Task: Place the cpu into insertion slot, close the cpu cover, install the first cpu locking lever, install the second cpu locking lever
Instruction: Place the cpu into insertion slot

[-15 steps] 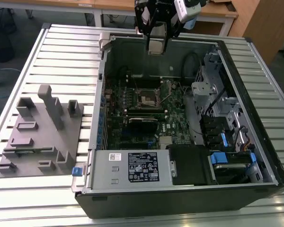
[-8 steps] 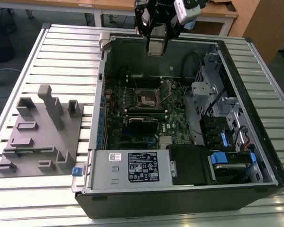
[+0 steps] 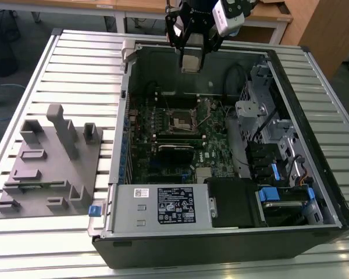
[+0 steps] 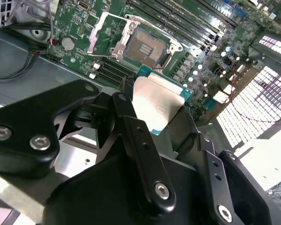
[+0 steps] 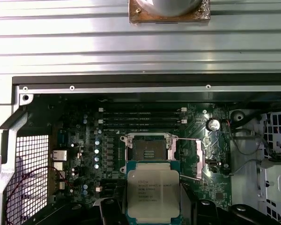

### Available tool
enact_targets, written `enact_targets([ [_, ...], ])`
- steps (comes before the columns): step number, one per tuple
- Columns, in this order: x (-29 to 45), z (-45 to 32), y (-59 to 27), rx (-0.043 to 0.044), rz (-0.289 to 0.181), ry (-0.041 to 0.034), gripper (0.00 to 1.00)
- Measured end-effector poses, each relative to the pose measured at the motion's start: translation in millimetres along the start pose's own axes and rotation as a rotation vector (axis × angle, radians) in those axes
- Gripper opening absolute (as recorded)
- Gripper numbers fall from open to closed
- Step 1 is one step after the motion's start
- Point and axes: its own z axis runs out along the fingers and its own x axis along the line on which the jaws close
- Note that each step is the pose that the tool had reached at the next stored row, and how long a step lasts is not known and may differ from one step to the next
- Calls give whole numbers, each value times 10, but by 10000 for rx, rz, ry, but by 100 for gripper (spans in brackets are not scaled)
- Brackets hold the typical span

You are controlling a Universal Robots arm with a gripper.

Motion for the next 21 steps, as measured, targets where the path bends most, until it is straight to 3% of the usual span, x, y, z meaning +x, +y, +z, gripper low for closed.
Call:
enact_targets([
  [4, 0, 8, -1, -5, 0, -2, 54],
  [10, -1, 83, -8, -3, 0, -1, 54],
  [21, -2, 87, -8, -2, 0, -1, 54],
])
